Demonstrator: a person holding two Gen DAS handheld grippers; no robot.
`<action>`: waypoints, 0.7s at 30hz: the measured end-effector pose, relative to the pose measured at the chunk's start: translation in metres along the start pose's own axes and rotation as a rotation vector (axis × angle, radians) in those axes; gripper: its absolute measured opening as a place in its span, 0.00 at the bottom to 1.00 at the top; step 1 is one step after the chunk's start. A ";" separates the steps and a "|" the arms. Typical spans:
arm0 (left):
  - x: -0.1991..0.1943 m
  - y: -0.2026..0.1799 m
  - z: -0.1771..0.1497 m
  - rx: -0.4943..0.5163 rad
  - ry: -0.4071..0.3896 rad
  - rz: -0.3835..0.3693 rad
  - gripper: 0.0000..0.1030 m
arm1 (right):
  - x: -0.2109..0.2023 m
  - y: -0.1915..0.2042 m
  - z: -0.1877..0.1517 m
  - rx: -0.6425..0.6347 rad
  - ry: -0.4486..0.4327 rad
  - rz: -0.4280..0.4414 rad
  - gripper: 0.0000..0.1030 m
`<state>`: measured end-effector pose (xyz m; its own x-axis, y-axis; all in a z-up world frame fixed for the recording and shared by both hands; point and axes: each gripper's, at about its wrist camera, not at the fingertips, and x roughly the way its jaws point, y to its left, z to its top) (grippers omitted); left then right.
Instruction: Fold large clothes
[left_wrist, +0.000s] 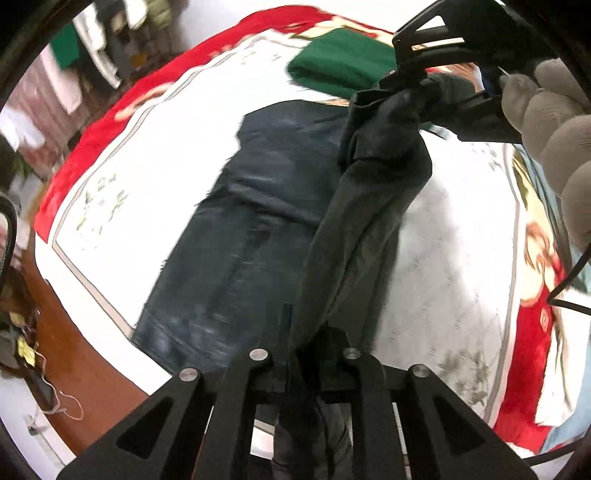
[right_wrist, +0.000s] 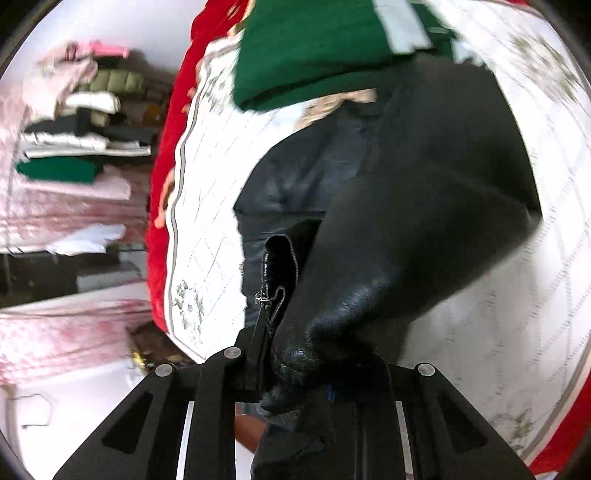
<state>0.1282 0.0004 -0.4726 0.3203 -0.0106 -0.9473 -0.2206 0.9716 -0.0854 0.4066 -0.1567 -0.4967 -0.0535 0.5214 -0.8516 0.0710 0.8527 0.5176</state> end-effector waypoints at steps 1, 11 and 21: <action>0.007 0.021 0.007 -0.021 0.015 -0.011 0.11 | 0.018 0.023 0.003 -0.014 0.006 -0.028 0.23; 0.053 0.178 0.024 -0.237 0.115 -0.019 0.33 | 0.173 0.099 0.027 -0.056 0.083 -0.268 0.38; 0.066 0.149 0.022 -0.207 0.108 0.078 0.81 | 0.059 0.038 0.038 -0.020 -0.014 0.112 0.66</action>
<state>0.1366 0.1497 -0.5408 0.1972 0.0261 -0.9800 -0.4286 0.9014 -0.0622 0.4438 -0.0946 -0.5305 -0.0328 0.6134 -0.7891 0.0559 0.7894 0.6113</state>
